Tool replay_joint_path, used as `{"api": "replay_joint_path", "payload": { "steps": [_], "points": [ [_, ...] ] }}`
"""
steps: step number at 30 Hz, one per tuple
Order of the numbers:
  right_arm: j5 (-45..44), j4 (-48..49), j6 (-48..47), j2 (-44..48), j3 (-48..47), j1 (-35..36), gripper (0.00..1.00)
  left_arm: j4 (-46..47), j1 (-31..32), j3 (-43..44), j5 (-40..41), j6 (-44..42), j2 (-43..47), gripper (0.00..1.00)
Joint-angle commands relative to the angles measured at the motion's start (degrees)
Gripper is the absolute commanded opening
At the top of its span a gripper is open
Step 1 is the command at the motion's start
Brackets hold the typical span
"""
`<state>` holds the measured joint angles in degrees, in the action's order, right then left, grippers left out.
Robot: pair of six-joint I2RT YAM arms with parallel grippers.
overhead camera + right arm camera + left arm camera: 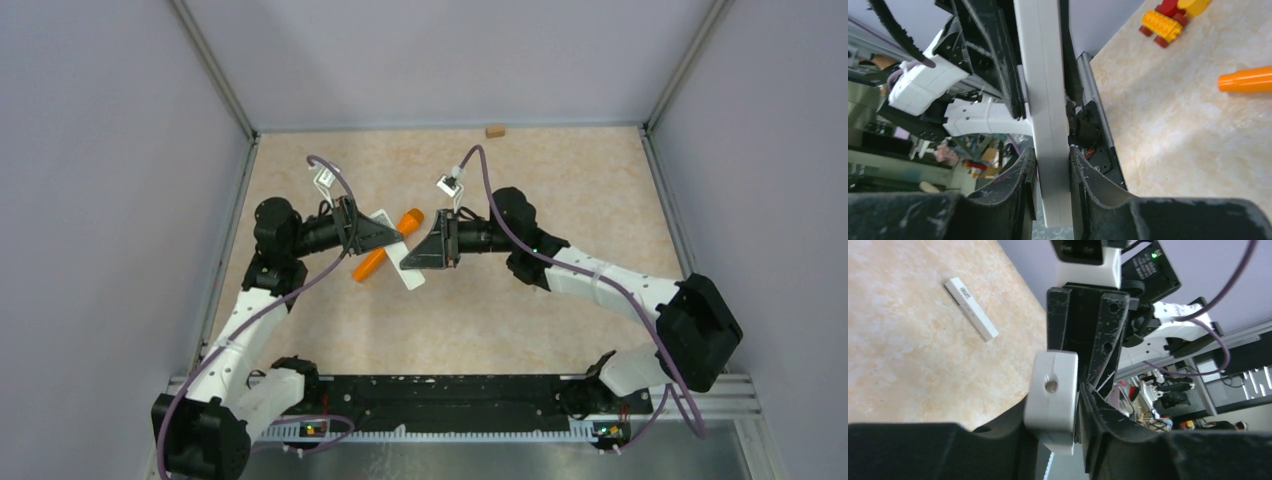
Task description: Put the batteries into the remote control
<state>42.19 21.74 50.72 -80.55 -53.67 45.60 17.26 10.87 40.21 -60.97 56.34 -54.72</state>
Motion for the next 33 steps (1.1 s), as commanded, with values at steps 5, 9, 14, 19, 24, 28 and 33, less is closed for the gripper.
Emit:
{"api": "replay_joint_path", "payload": {
  "steps": [5, 9, 14, 19, 24, 28, 33],
  "points": [
    [-19.15, -13.48, -14.05, 5.5, -3.5, -1.13, 0.0, -24.68, 1.34, 7.91, 16.33, -19.64, 4.5, 0.97],
    [-34.22, -30.41, -21.08, 7.5, -5.7, -1.13, 0.0, -30.45, 1.17, 8.48, 31.22, -22.83, 7.11, 0.99],
    [-60.36, -48.36, -25.48, 4.83, -7.95, -1.13, 0.0, -36.13, 1.08, 8.22, 45.3, -24.69, 10.87, 0.99],
    [-77.37, -57.68, -26.03, -1.16, -9.08, -1.13, 0.0, -40.3, 1.12, 9.28, 48.79, -25.94, 11.91, 0.99],
    [-84.31, -62.53, -25.06, -8.34, -10.14, -1.13, 0.0, -41.78, 1.08, 9.54, 48.08, -26.53, 12.16, 0.99],
    [-86.29, -63.71, -24.49, -13.6, -10.56, -0.85, 0.0, -42.13, 1.08, 9.35, 48.36, -26.96, 12.34, 0.99],
    [-88.74, -64.62, -23.66, -19.96, -12.26, 0.88, 0.02, -42.39, 1.08, 9.42, 48.07, -27.16, 11.71, 0.99]
  ]
}}
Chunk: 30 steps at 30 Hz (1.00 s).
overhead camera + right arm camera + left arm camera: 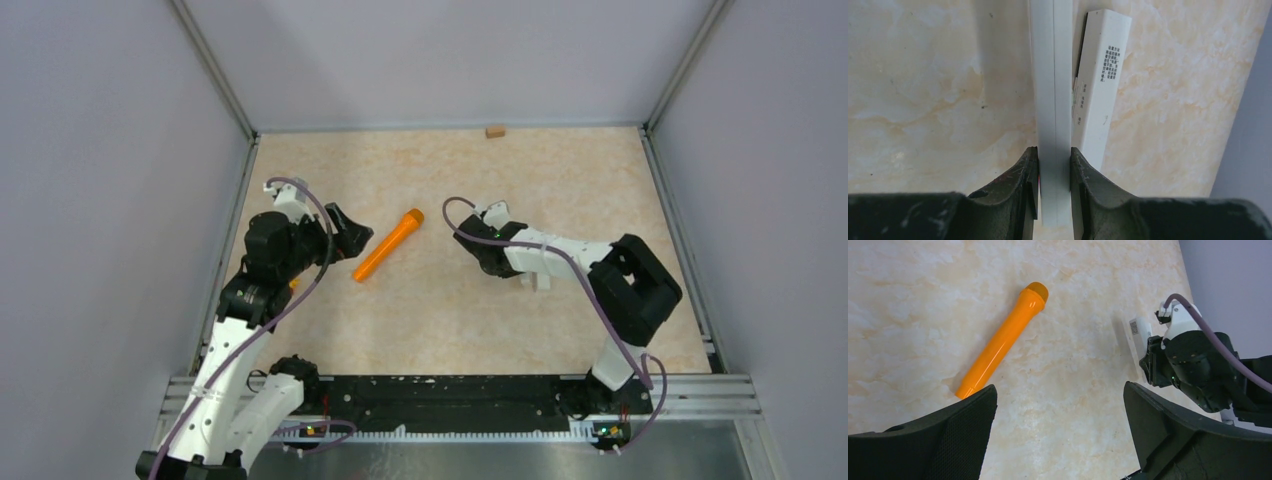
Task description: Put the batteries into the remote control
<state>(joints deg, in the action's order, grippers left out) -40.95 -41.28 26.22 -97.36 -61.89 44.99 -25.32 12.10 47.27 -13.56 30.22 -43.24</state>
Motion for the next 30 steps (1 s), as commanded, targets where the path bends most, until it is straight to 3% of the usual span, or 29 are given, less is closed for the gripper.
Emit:
{"api": "replay_joint_path", "payload": {
  "steps": [1, 8, 14, 22, 27, 29, 30],
  "points": [
    [-5.76, -1.78, 1.04, -4.54, -4.47, 1.7, 0.03, 0.12, -0.14, 2.33, 0.68, -1.1, 0.05, 0.99],
    [-4.87, -3.09, 2.78, -10.55, -6.66, 4.05, 0.11, -0.5, -0.22, 2.23, 0.45, -1.6, -0.1, 0.99],
    [0.72, -1.29, 2.68, -10.77, -6.98, 5.53, 0.34, -0.95, -0.23, 2.39, 0.62, -1.92, -0.12, 0.99],
    [9.71, 3.05, 3.68, -6.62, -5.93, 6.51, 0.5, -2.23, -0.23, 3.08, 3.77, -1.26, -0.48, 0.99],
    [13.99, 5.13, 4.57, 1.52, -5.17, 6.51, 0.66, -5.99, -0.23, 5.23, 7.85, -0.97, -0.78, 0.99],
    [14.32, 6.22, 5.1, 7.28, -4.2, 6.56, 0.77, -7.18, -0.23, 6.11, 7.73, -2.7, -0.48, 0.99],
    [13.71, 6.86, 5.6, 10.55, -3.33, 6.55, 0.89, -7.83, -0.23, 6.49, 8.04, -3.39, -0.22, 0.99]
  ]
}}
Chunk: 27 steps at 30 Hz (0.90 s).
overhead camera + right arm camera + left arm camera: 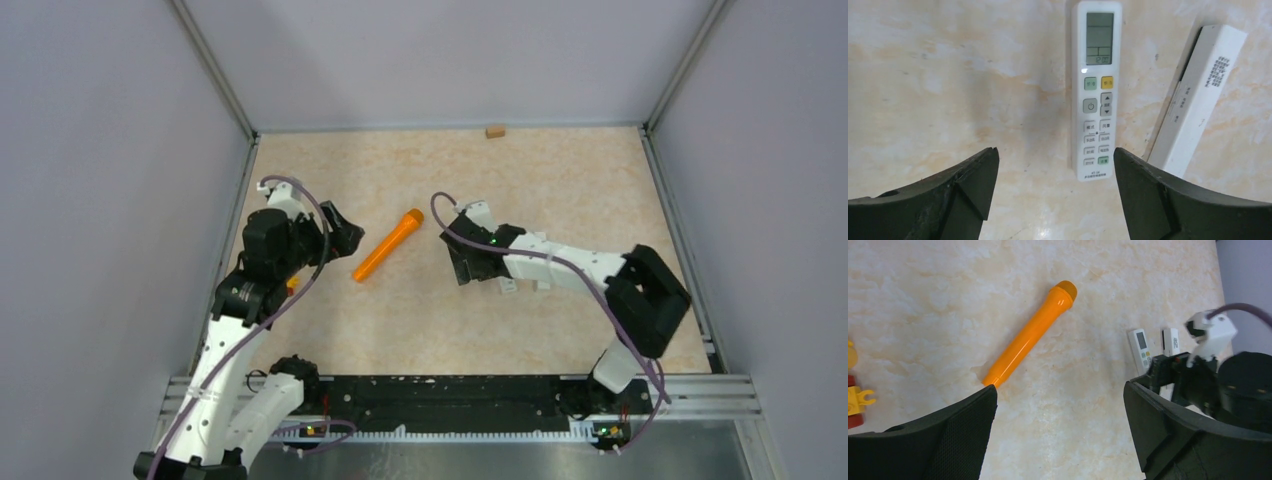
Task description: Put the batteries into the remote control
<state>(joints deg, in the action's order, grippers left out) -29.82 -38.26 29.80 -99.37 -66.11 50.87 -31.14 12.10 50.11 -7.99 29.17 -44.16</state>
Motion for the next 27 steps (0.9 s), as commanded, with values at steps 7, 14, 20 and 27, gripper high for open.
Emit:
{"api": "replay_joint_path", "payload": {
  "steps": [7, 14, 20, 27],
  "points": [
    [-13.7, 1.46, 5.11, 38.79, 11.16, -0.68, 0.95, -7.17, -0.15, 5.29, 11.97, -4.05, 5.74, 0.99],
    [-29.33, -12.85, 7.29, 58.88, 9.26, -1.47, 0.96, -8.15, -0.12, 4.56, 17.55, -5.27, 15.22, 0.99],
    [-34.48, -17.93, 6.91, 72.22, 5.1, -1.43, 0.97, -9.14, -0.14, 4.62, 20.38, -6.1, 21.71, 0.99],
    [-29.97, -17.43, 9.1, 78.23, -0.86, -1.46, 0.97, -12.22, -0.14, 11.62, 24.28, -13.42, 23.84, 0.99]
  ]
}}
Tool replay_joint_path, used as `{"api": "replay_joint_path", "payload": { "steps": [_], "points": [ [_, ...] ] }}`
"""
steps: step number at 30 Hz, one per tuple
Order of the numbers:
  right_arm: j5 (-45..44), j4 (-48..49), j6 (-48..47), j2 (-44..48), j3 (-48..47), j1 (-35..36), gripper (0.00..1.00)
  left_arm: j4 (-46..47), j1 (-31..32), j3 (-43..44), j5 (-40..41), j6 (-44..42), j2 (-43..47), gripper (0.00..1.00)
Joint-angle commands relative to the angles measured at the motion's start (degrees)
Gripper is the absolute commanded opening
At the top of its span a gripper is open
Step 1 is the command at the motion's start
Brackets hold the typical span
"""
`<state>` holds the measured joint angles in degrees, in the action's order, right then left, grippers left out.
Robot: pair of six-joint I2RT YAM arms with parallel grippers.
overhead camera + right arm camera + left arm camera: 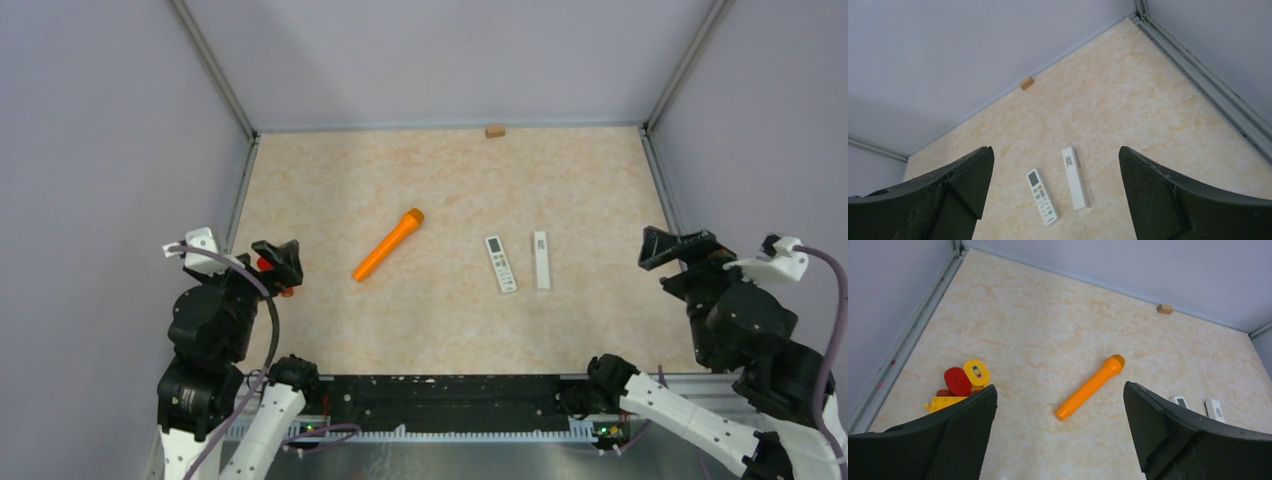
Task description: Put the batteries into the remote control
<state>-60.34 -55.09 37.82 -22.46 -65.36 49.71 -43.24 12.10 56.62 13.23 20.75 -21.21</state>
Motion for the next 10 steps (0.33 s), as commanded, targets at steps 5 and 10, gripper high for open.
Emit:
{"api": "replay_joint_path", "payload": {
  "steps": [5, 10],
  "points": [
    [0.95, -0.15, 0.14, -0.53, -1.82, -0.32, 0.97, 0.66, -0.14, 5.34, 3.87, -4.77, 1.43, 0.99],
    [0.34, -0.58, 1.57, -0.7, -0.52, -0.31, 0.98, 1.96, -0.14, 3.99, 2.66, -3.94, 1.2, 0.99]
  ]
}}
